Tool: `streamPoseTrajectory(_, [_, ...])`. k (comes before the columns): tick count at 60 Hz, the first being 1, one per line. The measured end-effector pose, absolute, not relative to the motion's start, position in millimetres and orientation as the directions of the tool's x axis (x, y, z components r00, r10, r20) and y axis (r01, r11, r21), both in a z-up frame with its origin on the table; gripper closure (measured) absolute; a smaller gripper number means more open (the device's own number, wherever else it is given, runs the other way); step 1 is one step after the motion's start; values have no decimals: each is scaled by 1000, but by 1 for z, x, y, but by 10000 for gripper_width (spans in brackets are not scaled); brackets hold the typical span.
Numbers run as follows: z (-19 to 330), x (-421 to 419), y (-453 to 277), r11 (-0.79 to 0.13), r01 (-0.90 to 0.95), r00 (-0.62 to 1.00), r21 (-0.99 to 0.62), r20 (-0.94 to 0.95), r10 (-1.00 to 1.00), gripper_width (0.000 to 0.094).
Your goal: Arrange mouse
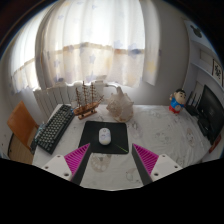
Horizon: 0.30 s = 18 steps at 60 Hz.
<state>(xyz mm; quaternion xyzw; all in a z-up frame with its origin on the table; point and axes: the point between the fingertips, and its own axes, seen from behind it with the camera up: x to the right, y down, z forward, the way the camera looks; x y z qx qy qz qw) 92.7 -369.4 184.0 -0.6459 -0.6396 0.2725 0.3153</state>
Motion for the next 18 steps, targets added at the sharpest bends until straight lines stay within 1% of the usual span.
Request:
streamPoseTrajectory(9, [188,116,-371,-4,659,34,-752,24,999,94])
streamPoseTrajectory(18, [187,125,-362,3,661,45,-750,44,998,96])
